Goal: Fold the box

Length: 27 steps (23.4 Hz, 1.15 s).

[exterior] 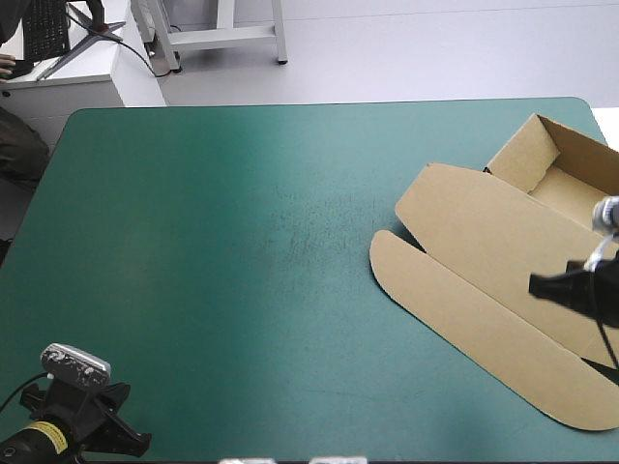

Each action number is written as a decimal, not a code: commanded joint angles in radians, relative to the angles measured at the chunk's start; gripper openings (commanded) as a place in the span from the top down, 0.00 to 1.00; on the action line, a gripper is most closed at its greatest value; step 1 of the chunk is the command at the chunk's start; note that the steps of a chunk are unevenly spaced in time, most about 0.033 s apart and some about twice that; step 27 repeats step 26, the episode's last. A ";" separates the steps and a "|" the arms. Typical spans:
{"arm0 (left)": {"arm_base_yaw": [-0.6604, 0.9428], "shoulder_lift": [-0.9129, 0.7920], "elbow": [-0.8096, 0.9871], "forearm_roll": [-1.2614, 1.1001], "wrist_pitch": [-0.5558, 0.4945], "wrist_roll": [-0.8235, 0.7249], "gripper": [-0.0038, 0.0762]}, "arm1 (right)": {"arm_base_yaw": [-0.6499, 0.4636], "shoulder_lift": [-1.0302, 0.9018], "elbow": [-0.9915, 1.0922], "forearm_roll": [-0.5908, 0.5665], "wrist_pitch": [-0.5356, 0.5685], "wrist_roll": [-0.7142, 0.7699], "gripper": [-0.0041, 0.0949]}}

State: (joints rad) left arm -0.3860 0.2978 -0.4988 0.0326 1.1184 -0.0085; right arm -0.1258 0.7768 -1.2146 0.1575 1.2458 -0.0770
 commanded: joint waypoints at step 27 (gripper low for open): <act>-0.002 0.012 -0.024 -0.002 -0.050 -0.009 0.96 | 0.028 -0.576 0.673 0.009 -0.106 -0.227 0.96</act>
